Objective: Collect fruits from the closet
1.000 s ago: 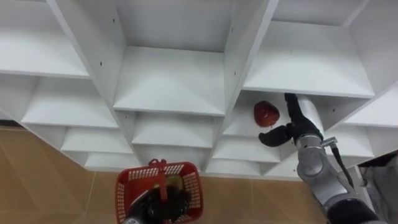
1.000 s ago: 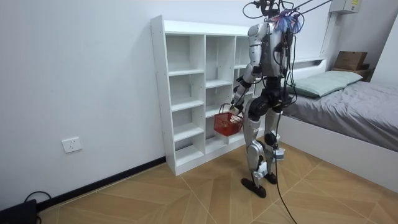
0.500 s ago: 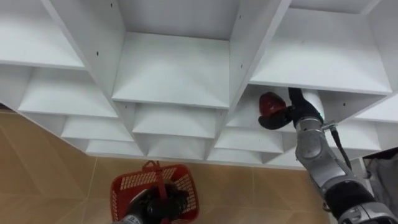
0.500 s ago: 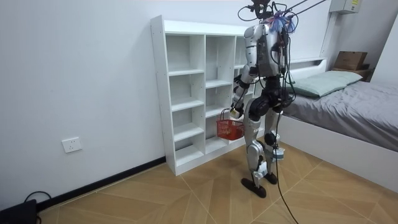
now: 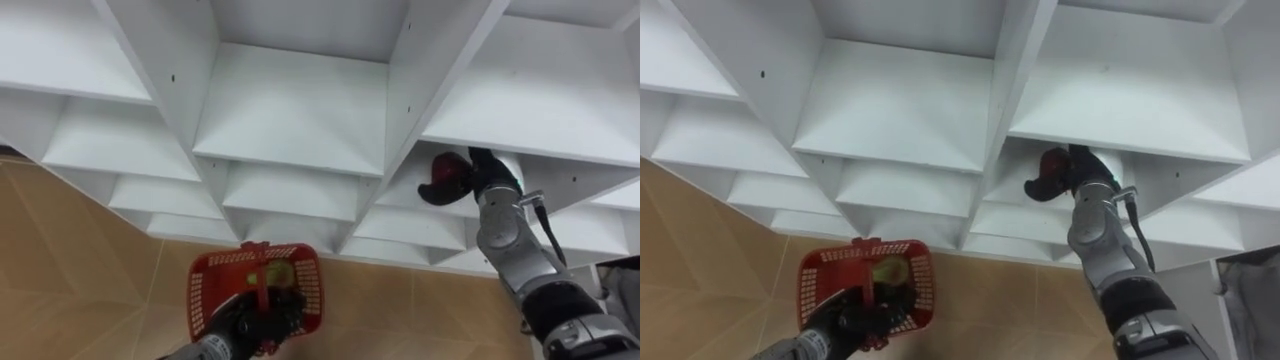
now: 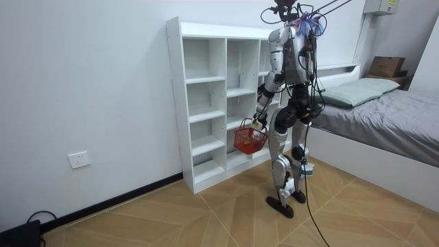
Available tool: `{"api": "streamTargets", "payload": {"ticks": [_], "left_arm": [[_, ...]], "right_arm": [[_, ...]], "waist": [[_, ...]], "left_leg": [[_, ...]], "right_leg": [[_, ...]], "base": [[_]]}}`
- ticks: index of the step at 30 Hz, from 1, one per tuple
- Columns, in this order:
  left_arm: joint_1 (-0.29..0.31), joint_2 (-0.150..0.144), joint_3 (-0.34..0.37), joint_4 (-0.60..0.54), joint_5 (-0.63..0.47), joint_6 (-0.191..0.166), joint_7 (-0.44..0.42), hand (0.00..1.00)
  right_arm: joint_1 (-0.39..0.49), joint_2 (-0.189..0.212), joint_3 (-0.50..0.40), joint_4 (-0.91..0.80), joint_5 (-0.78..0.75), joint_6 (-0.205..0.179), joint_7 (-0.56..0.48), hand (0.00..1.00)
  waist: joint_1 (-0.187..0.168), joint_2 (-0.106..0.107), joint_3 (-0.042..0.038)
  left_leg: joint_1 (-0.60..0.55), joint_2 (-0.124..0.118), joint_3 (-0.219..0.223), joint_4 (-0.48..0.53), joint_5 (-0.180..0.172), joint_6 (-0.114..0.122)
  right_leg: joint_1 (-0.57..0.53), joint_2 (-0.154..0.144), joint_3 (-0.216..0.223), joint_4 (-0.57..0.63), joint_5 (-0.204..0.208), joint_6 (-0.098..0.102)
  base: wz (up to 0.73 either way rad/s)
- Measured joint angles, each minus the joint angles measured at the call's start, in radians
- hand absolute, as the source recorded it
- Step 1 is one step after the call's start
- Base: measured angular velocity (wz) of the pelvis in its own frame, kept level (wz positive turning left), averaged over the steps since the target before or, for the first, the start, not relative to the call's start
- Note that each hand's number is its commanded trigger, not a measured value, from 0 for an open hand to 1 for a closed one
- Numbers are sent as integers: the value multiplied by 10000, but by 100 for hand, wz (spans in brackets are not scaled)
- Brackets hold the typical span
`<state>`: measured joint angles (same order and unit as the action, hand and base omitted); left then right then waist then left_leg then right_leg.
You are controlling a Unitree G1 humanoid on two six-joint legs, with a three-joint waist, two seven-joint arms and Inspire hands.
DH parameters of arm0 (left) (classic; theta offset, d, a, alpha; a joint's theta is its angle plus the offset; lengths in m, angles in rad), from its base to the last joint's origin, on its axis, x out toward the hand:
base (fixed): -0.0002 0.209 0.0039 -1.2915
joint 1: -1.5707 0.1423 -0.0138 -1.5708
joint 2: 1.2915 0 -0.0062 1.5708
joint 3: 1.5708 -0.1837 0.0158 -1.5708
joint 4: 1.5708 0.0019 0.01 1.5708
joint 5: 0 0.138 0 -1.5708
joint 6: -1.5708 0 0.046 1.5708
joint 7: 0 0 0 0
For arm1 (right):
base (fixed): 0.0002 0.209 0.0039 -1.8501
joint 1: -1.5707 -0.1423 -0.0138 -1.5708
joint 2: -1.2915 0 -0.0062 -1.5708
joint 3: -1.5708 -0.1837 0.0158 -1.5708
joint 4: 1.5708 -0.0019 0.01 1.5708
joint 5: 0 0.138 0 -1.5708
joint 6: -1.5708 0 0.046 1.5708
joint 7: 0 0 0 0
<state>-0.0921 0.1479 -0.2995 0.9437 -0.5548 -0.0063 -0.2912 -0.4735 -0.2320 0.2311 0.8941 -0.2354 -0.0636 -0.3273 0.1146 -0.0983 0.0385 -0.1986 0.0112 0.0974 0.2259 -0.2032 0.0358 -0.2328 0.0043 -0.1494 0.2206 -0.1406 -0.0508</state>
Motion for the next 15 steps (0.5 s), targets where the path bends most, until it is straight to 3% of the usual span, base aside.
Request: {"api": "streamTargets", "payload": {"ticks": [15], "left_arm": [[0,68,-11,99,5,3,-58,100]], "right_arm": [[-184,-85,-2,624,-93,6,32,0]], "waist": [[5,-67,37]], "left_leg": [[-19,-11,-77,3,0,0]], "right_leg": [[4,-26,-213,0,0,0]], "base": [[0]]}}
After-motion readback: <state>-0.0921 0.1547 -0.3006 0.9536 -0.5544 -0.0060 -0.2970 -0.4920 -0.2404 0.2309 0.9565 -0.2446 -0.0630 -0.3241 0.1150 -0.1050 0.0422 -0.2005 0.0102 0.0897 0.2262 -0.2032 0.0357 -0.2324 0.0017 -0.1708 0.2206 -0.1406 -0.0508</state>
